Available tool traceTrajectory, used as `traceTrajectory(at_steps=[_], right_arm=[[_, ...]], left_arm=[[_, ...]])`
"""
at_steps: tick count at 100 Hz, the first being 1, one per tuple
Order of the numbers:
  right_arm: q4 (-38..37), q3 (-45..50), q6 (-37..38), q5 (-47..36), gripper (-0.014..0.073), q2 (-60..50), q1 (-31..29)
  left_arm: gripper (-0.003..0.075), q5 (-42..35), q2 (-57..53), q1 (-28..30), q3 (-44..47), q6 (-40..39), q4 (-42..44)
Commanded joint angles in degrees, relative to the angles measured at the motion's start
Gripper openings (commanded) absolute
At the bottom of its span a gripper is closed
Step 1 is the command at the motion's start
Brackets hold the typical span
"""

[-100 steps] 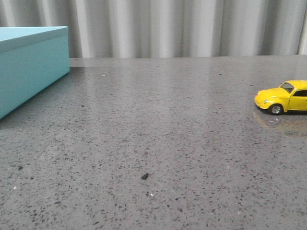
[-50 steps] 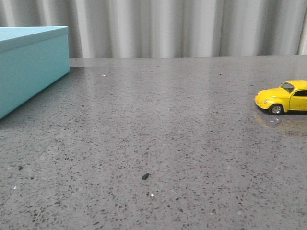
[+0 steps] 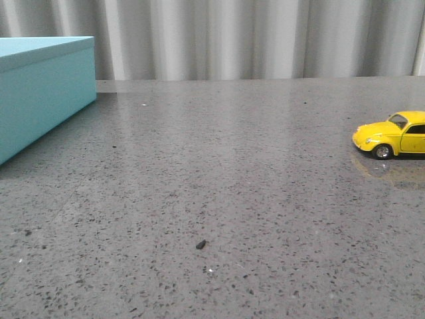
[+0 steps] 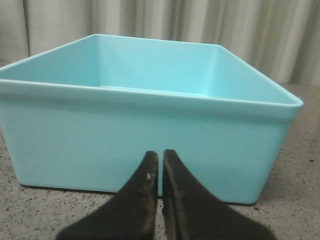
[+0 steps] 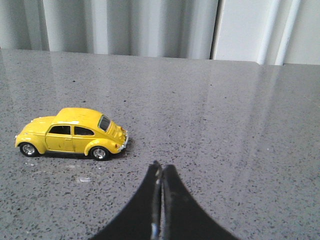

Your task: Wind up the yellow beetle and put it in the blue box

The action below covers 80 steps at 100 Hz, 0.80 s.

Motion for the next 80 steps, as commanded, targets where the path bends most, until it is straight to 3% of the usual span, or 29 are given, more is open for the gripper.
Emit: traceTrajectory(at_steps=[1,26,53,69,80], right_arm=[[0.2,1.1,0.0,-5.1,-0.0061,-1.0,-0.3],[0.2,-1.0,0.0,-5.2,-0.0061,3.8,-0.3],[0.2,-10.5,0.0,-4.9,-0.0061,16.8,-0.3],[0.2,-19.3,0.0,6.9,-0.0061,25.5,-0.3],[0.2,-21.2,0.0,5.8,-0.0061,28.4,-0.3]], left_arm=[[-0.0021,-4.7,-1.8,0.0,1.3,-0.4,-0.4],[-0.0021,-4.6,-1.8,0.0,-0.4,-0.4,-0.5],[-0.0021,-3.5,0.9,0.0,-5.1,-0.4,-0.4],[-0.0021,1.2,6.3,0.0,-9.7,-0.4,-0.4],[-0.0021,0.9,8.8,0.0,-11.9,-0.4,-0.4]])
